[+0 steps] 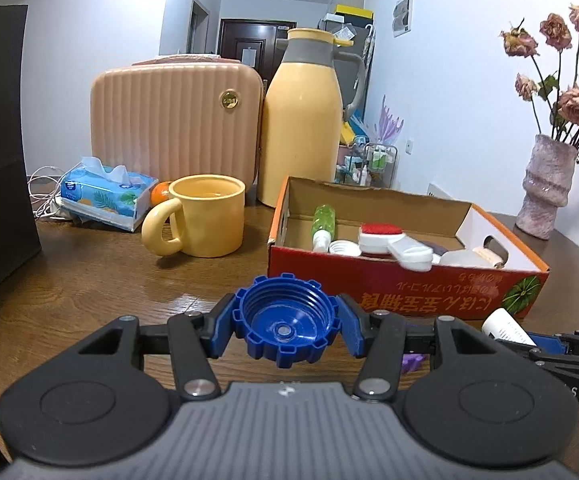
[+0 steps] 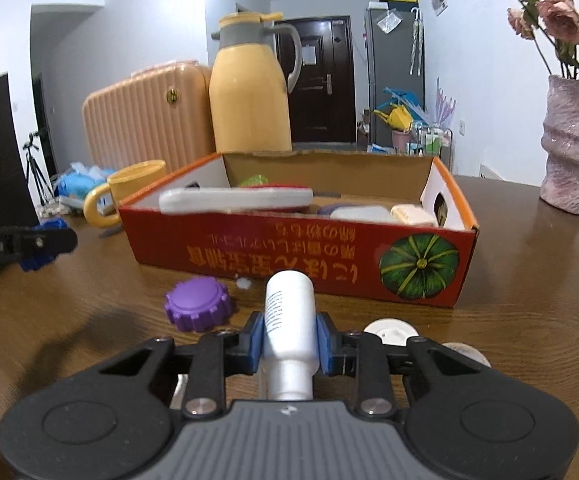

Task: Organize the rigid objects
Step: 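Carry the blue cap and white spray bottle over the cardboard box with both grippers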

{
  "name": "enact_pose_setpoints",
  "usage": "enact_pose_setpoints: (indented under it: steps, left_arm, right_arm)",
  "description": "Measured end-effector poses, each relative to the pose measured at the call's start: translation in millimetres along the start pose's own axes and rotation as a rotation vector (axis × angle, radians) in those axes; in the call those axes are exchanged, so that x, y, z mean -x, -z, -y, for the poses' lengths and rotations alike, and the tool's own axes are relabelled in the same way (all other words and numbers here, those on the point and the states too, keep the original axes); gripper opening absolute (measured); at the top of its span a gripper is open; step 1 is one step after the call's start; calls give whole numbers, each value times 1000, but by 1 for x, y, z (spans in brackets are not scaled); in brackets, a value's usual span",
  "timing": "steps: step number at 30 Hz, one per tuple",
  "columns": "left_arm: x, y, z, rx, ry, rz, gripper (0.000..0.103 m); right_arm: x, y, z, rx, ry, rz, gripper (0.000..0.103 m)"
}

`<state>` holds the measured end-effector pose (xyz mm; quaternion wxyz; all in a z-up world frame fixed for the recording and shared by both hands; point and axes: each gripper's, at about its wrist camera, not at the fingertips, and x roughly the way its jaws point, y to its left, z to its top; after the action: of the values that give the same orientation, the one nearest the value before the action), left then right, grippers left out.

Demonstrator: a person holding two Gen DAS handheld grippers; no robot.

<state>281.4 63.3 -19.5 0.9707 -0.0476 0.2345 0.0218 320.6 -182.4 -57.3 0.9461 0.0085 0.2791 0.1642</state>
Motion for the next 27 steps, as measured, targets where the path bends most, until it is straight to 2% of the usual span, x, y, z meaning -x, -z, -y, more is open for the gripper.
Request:
enact_pose_setpoints:
  steps: [12, 27]
  left_arm:
    - [13, -13, 3, 30, 13, 32, 54]
    - [9, -41, 26, 23, 33, 84, 54]
  right_arm:
    - [24, -25, 5, -11, -2, 103, 27]
    - [24, -57, 7, -8, -1, 183, 27]
